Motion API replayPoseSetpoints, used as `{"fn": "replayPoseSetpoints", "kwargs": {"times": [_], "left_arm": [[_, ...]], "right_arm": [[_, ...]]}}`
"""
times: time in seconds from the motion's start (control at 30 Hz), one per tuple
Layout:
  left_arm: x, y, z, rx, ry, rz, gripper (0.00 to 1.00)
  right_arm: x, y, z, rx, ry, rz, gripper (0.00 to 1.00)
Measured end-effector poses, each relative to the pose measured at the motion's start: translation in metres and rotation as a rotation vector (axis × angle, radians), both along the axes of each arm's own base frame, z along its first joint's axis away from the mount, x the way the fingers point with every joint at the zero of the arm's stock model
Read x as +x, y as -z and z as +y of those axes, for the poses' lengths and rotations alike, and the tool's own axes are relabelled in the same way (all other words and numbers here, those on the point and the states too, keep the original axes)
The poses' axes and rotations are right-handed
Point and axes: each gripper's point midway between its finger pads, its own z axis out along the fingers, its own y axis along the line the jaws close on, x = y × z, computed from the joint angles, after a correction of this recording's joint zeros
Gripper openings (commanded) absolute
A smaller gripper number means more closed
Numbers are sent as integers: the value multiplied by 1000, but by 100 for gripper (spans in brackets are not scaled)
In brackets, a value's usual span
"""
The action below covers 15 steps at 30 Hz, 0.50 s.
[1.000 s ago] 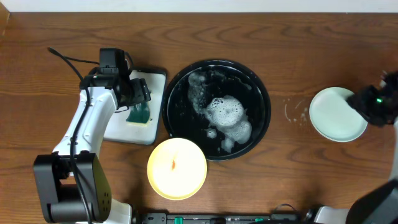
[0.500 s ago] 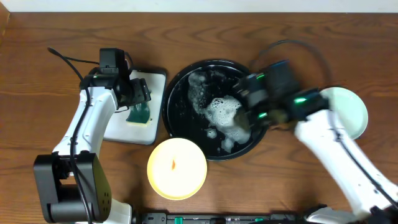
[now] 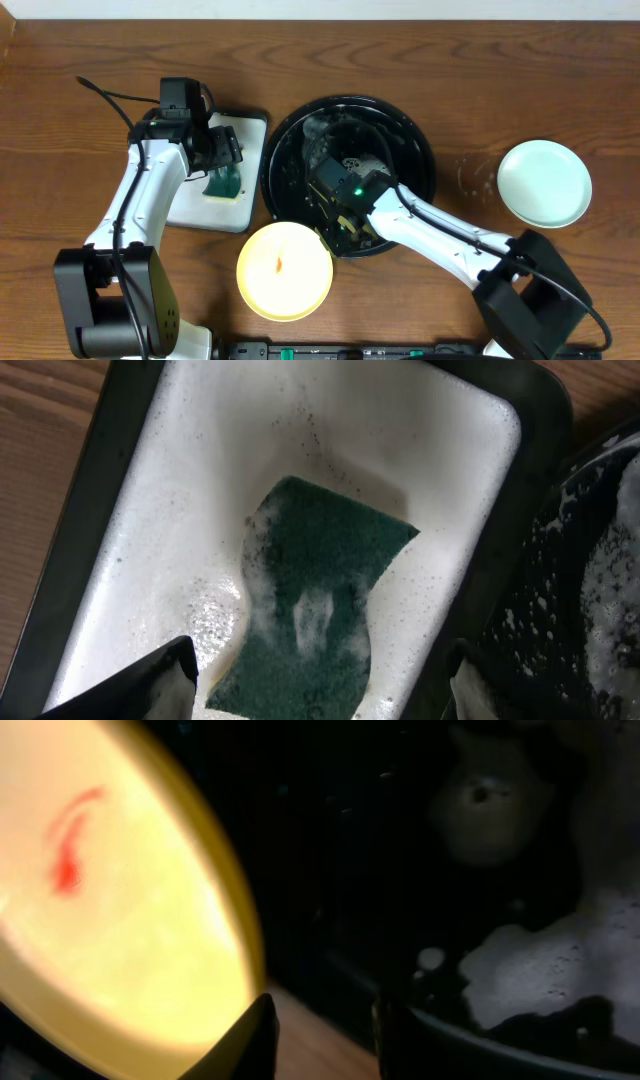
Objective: Clean dirty plates on tray and stack at the side
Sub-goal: 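Reach the right gripper to the yellow plate's rim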
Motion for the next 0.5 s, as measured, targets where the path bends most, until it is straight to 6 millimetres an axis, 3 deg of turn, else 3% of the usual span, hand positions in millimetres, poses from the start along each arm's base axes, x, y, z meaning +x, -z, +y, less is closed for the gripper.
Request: {"fn": "replayPoseSetpoints", "kwargs": {"times": [0.1,0.2,0.5], "left_arm": [[0,0,0,0,0,0,81],[0,0,0,0,0,0,80],[0,0,0,0,0,0,81]], "right_arm": [[6,3,1,-3,31,-18,13],[10,3,4,5,50,-31,35],[9,-4,2,12,10,-49,44]]}}
